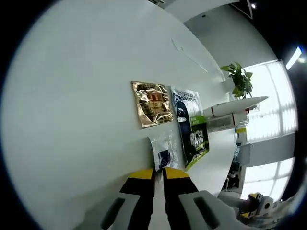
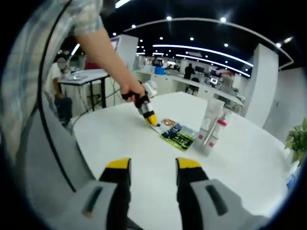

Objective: Arrange the skincare products in the storage area until every visible bottle or jar stands upright without overlapping.

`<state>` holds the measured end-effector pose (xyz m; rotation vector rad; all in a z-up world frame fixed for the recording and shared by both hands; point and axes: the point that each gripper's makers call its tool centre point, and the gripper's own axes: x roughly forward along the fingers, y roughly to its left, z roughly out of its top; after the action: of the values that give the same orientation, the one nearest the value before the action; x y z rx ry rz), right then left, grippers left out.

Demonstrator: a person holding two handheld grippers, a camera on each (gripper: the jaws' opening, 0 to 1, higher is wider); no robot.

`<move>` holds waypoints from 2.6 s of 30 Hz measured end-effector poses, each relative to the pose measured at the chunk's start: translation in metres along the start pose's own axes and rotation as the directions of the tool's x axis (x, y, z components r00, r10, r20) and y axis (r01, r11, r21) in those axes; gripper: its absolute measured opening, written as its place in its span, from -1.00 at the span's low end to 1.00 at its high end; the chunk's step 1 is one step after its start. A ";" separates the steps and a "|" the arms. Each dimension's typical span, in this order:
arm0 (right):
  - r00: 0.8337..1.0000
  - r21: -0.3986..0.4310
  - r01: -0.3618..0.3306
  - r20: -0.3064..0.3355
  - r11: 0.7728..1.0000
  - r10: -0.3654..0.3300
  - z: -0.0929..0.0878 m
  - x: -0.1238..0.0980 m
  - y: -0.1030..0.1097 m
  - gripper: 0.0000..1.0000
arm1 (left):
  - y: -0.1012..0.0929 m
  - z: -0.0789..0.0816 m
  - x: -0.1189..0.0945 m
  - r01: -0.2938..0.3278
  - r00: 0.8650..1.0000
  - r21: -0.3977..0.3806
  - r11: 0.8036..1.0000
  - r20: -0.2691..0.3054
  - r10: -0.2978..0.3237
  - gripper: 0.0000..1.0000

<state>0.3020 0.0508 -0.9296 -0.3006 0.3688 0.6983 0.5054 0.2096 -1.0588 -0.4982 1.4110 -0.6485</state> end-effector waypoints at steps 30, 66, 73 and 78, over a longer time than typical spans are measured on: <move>1.000 -0.029 -0.005 0.000 1.000 0.005 0.001 -0.001 0.003 -0.31 | -0.033 0.029 -0.012 0.074 0.986 0.098 0.992 0.144 -0.088 -0.86; 1.000 -0.041 -0.002 -0.002 0.999 0.002 0.001 0.001 0.001 -0.24 | -0.085 0.000 -0.023 0.141 0.949 0.203 0.969 0.250 -0.190 -0.79; 0.998 -0.037 -0.056 0.006 0.998 0.056 0.002 0.001 0.012 -0.22 | -0.136 -0.051 -0.076 0.233 0.851 0.288 0.929 0.402 -0.338 -0.69; 0.997 -0.030 -0.082 0.012 0.996 0.083 0.004 0.001 0.020 -0.22 | -0.131 -0.093 -0.091 0.175 0.851 0.301 0.937 0.433 -0.298 -0.68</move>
<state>0.2908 0.0675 -0.9292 -0.3101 0.3595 0.7870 0.3940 0.1811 -0.9143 -0.5882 0.7933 -0.8291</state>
